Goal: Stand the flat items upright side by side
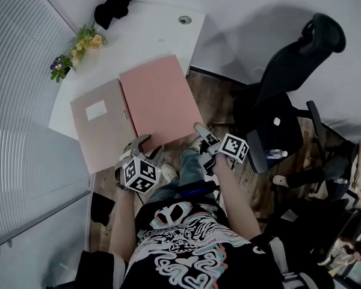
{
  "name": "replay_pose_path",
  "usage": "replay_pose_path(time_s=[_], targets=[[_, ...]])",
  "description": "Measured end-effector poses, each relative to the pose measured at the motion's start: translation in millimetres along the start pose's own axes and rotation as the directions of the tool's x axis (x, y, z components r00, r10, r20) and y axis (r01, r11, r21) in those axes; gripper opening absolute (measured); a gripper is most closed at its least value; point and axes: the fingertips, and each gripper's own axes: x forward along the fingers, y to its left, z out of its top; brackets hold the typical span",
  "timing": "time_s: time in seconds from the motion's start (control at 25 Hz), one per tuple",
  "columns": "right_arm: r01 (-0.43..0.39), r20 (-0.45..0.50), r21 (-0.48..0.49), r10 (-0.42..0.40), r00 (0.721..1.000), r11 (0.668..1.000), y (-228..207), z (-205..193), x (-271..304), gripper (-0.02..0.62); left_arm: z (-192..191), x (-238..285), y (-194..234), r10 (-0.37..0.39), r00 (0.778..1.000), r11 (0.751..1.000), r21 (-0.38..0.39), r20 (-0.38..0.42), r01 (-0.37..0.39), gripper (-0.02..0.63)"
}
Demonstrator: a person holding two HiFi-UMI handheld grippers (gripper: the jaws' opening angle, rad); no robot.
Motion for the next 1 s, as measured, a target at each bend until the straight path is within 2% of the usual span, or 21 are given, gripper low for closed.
replay_pose_path(time_s=[0.68, 1.0], targets=[[0.007, -0.003, -0.023, -0.007, 1.0, 1.0, 6, 0, -3, 0.288, -1, -2, 1, -0.018, 0.999, 0.998, -0.061, 0.033, 0.02, 0.207], [0.016, 0.014, -0.065, -0.015, 1.0, 0.998, 16, 2, -6, 0.287, 0, -5, 2, -0.024, 0.998, 0.996, -0.082, 0.051, 0.028, 0.207]])
